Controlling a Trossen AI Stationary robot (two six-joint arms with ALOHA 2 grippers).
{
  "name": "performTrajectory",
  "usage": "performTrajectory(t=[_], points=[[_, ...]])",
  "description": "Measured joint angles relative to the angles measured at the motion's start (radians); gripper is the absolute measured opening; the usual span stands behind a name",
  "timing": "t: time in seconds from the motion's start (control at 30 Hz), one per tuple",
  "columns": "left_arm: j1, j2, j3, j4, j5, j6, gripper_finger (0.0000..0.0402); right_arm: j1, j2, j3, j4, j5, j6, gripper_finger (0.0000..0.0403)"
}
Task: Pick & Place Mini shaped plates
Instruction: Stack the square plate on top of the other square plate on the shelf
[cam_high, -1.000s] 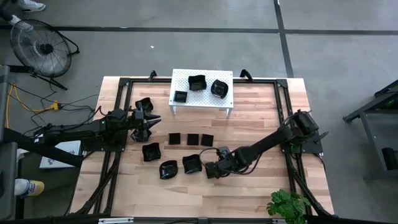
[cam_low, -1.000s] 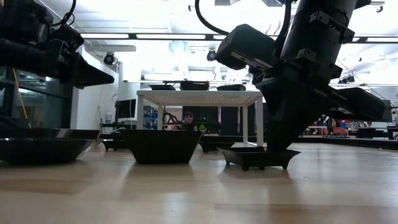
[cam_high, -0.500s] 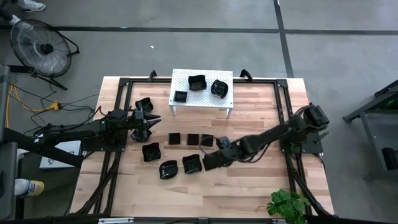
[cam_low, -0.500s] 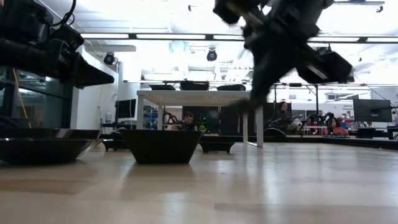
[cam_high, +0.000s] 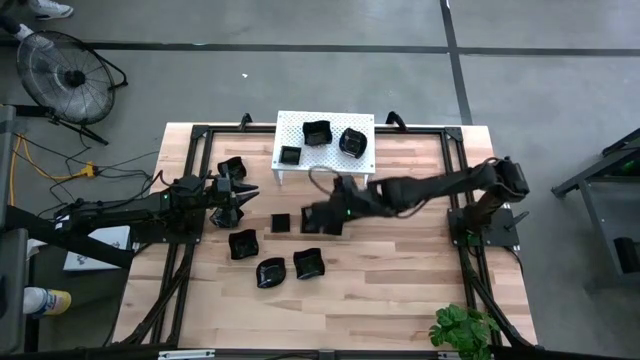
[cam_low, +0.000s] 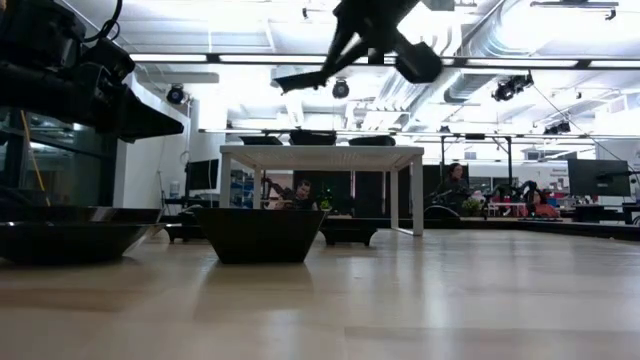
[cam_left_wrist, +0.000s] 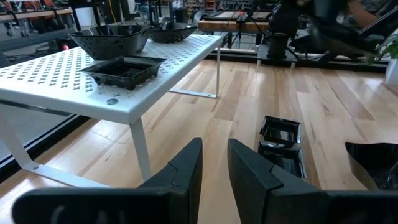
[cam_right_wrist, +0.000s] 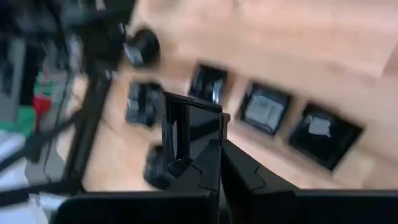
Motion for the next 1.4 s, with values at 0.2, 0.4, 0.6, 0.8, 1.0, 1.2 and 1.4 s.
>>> performTrajectory(t=[0.2, 0.4, 0.6, 0.8, 1.0, 1.2, 1.4], points=[[0.000, 0.000, 0.000, 0.000, 0.000, 0.000, 0.0073, -0.091, 0.014, 0.072, 0.002, 0.026, -0.035, 0.0000], [0.000, 0.000, 0.000, 0.000, 0.000, 0.000, 0.0073, -0.172, 0.072, 0.138, 0.068, 0.017, -0.063, 0.0000], [0.000, 0.000, 0.000, 0.000, 0.000, 0.000, 0.0073, -0.249, 0.144, 0.190, 0.143, -0.007, -0.063, 0.0000], [0.000, 0.000, 0.000, 0.000, 0.000, 0.000, 0.0073, -0.306, 0.223, 0.236, 0.189, -0.054, -0.058, 0.0000], [0.000, 0.000, 0.000, 0.000, 0.000, 0.000, 0.0073, -0.342, 0.277, 0.292, 0.196, -0.069, -0.062, 0.0000], [0.000, 0.000, 0.000, 0.000, 0.000, 0.000, 0.0073, -0.362, 0.302, 0.293, 0.203, -0.077, -0.050, 0.0000], [0.000, 0.000, 0.000, 0.000, 0.000, 0.000, 0.0073, -0.370, 0.314, 0.293, 0.202, -0.085, -0.028, 0.0000]])
